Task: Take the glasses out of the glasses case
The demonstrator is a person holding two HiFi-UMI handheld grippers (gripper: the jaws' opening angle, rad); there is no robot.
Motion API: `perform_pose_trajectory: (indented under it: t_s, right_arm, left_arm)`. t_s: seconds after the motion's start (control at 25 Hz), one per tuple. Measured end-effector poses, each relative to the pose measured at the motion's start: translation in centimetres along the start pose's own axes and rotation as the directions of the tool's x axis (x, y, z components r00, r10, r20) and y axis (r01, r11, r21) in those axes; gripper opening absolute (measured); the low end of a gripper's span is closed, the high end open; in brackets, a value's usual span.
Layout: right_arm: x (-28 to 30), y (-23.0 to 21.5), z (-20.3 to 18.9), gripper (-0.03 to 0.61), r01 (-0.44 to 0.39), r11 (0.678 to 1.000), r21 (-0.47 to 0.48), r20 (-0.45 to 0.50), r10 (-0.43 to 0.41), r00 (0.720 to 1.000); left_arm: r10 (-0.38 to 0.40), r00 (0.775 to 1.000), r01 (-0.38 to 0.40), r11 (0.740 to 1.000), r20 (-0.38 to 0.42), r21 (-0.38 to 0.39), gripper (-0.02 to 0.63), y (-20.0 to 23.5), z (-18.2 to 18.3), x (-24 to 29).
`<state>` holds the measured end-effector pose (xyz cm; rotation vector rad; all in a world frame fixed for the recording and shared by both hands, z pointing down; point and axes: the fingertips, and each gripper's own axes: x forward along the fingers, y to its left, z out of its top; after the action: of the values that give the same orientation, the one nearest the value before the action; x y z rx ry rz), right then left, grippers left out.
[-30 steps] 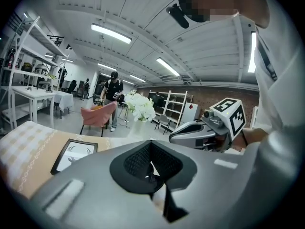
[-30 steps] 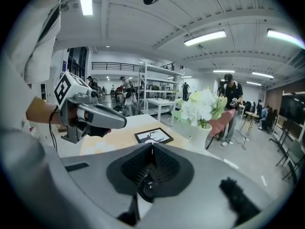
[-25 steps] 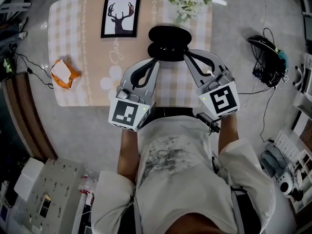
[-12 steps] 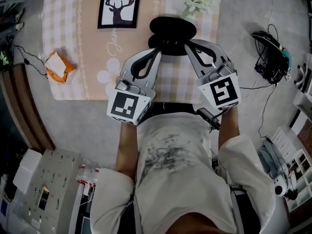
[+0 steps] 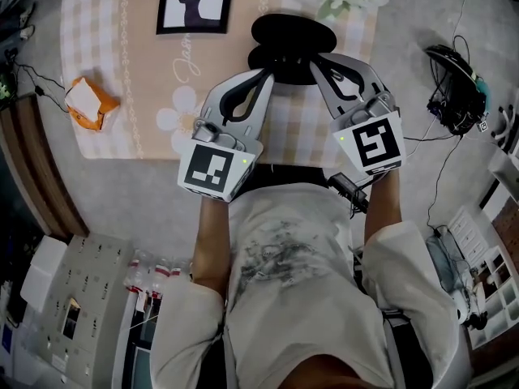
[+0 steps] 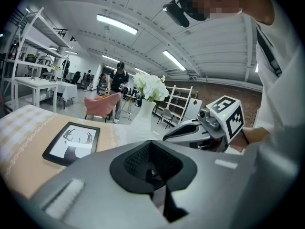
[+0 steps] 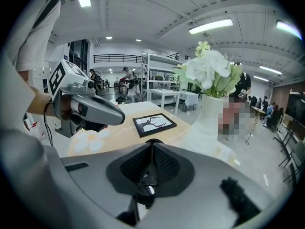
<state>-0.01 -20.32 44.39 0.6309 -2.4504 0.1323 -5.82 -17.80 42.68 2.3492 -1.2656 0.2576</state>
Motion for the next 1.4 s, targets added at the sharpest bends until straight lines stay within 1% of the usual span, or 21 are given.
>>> perform_pose_trajectory:
  t_s: [0.16,0.32,0.52,0.76,1.0,1.04,1.08,1.28,1.4]
  right_arm:
    - [0.6,0.1,-0.5,0.018,-0.008,1.000,-0.008,-0.009,0.007,1.000]
    - [1.2,0.2,-1.1,0.018,-0.018,1.000,-0.006,-0.017,0.018,1.000]
    - [1.8,0.3,-1.9,0.018,-0.032,0.999,-0.013,-0.034,0.031,0.999]
    - [2.4,0.7,-3.0,0.018,-0.055,0.998,-0.016,-0.060,0.054,0.997]
    - [3.0,1.2,-4.0,0.020,-0.083,0.995,-0.052,-0.092,0.078,0.993]
    - [3.1,1.4,-4.2,0.026,-0.090,0.994,-0.056,-0.097,0.084,0.992]
    - [3.2,1.5,-4.4,0.046,-0.096,0.994,-0.061,-0.102,0.090,0.991]
    - [3.8,2.0,-5.0,0.055,-0.120,0.988,-0.095,-0.129,0.108,0.986]
    - [4.0,2.2,-5.3,0.060,-0.132,0.983,-0.126,-0.149,0.113,0.982]
  left_arm:
    - [-0.004,1.000,0.004,1.000,-0.006,-0.003,0.008,0.0,-0.5,0.2]
    - [0.004,1.000,-0.004,1.000,0.004,0.001,0.008,0.4,-0.8,0.3]
    - [0.008,0.999,-0.010,0.999,-0.040,-0.036,0.008,0.5,-1.7,0.5]
    - [0.016,0.999,-0.018,0.999,-0.046,-0.037,0.008,0.8,-2.2,0.9]
    - [0.022,0.999,-0.024,0.999,-0.049,-0.048,0.008,0.9,-2.7,1.1]
    - [0.023,0.998,-0.025,0.998,-0.051,-0.049,0.008,0.9,-2.8,1.1]
    - [0.024,0.998,-0.026,0.998,-0.053,-0.050,0.008,0.9,-2.9,1.1]
    - [0.025,0.998,-0.029,0.998,-0.061,-0.057,0.008,0.8,-3.4,1.2]
    - [0.042,0.997,-0.046,0.997,-0.059,-0.055,0.008,1.1,-3.5,1.2]
